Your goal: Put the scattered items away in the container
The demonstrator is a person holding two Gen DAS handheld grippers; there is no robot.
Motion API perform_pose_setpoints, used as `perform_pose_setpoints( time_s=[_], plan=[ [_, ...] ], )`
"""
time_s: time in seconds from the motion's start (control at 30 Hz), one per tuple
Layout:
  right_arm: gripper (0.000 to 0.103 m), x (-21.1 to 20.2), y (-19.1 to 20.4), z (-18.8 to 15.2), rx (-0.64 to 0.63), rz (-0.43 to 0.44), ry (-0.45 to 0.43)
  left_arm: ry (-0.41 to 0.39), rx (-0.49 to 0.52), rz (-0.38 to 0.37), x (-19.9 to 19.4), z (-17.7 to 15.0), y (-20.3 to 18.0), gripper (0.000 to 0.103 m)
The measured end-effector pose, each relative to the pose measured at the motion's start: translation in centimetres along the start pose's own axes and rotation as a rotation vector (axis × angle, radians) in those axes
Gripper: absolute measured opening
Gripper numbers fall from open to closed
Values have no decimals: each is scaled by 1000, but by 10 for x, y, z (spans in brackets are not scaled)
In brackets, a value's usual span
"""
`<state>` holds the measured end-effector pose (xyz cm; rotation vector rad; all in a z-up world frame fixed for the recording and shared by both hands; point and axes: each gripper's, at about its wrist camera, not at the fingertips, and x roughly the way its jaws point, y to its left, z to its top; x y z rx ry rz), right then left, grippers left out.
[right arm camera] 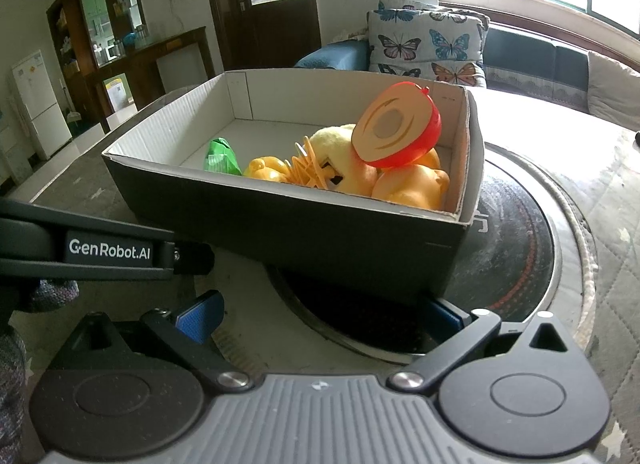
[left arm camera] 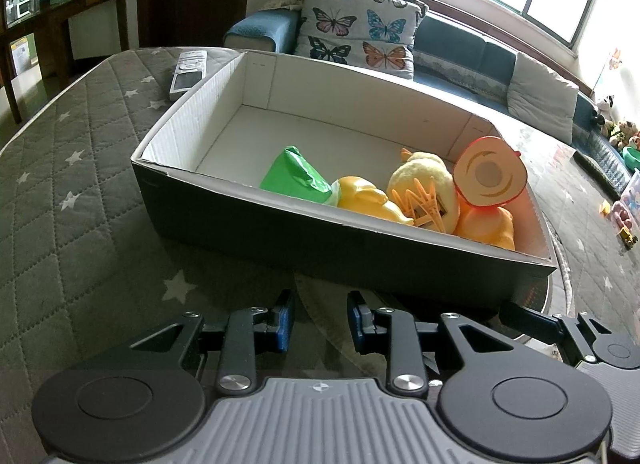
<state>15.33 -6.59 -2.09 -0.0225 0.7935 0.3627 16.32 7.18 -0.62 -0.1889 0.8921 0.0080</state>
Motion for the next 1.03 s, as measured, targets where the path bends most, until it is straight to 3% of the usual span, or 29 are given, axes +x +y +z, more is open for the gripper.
perform_pose_setpoints(
  time_s=[1.03],
  plan=[
    [103, -1, 3, 1, -9, -14, 5, -16, -2, 4, -5, 1, 4, 30]
  ],
)
